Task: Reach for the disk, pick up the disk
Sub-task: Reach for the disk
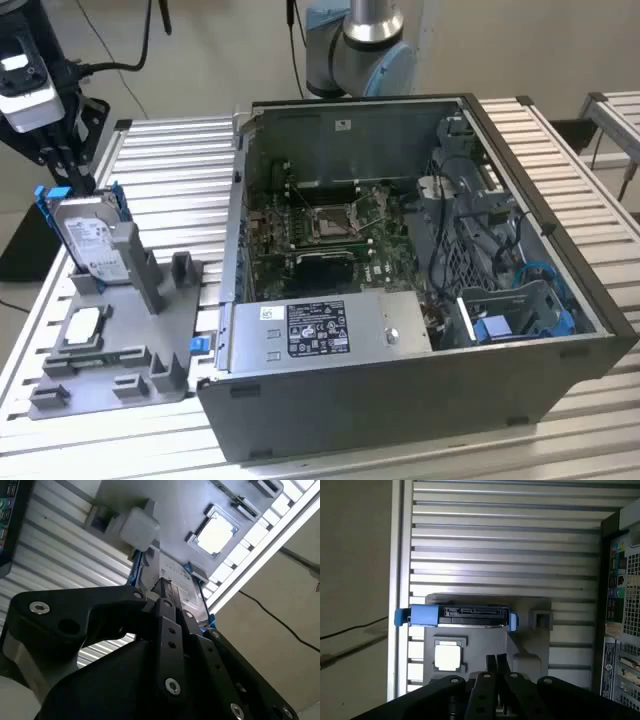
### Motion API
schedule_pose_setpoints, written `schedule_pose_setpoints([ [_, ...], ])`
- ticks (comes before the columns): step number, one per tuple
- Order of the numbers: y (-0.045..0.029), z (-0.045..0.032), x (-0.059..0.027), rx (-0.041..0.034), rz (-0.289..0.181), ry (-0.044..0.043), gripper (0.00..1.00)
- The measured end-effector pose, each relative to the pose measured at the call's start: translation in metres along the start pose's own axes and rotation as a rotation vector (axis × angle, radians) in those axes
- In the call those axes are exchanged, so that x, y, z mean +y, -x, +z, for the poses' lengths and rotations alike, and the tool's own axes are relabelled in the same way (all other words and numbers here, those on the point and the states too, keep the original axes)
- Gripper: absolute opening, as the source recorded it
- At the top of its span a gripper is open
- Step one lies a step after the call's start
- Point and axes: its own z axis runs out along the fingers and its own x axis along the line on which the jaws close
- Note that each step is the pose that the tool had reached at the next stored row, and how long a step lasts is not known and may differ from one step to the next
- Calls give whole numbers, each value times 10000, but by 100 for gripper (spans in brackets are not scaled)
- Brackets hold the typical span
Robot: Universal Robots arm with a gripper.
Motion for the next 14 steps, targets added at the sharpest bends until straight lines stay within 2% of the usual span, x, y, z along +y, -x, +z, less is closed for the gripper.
schedule_pose_setpoints([
  [1,0,0,0,0,0,0,0],
  [14,0,0,0,0,0,0,0],
])
